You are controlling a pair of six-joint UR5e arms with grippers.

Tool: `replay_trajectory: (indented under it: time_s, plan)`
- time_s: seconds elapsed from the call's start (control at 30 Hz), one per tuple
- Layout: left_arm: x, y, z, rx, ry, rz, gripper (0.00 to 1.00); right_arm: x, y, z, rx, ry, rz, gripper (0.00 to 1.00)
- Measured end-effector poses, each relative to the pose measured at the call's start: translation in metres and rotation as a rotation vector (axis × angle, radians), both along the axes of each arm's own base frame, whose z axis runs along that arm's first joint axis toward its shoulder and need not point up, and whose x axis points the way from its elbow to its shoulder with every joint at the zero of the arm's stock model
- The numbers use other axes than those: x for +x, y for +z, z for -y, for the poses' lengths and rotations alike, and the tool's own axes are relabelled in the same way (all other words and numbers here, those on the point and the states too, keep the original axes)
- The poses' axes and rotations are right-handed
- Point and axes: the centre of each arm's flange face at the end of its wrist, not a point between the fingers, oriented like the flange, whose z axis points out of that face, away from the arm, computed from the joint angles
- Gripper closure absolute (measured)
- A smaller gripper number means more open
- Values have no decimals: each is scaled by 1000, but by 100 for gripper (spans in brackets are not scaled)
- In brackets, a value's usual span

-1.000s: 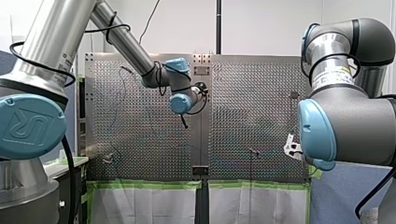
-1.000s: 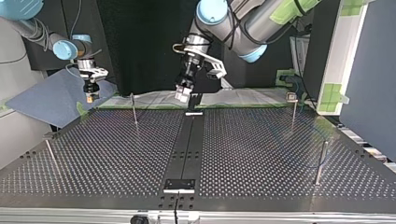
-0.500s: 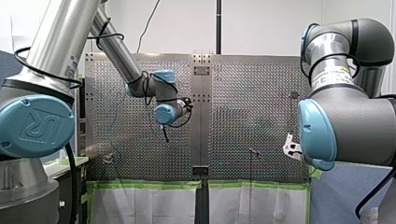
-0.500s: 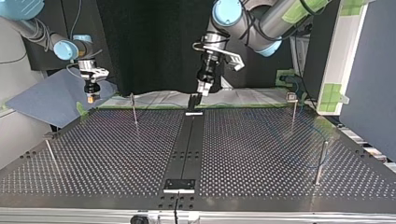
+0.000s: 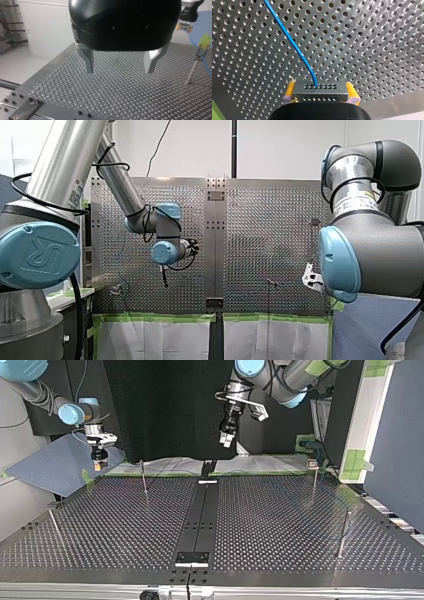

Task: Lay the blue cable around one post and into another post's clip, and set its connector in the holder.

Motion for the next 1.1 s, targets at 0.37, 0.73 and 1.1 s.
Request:
replay_trajectory:
  time_s: [0.37,0.73,1.1]
  plan:
    - [-26,-22,-20,-4,4,-27,0,3,0,0,1,4,0,100]
    - [-50,-39,-38,-44,5,-46,0,4,1,0,-1,7,-1,100]
    - [-86,-62,-63,-1,14,-116,0,1,7,11,-19,-30,-46,100]
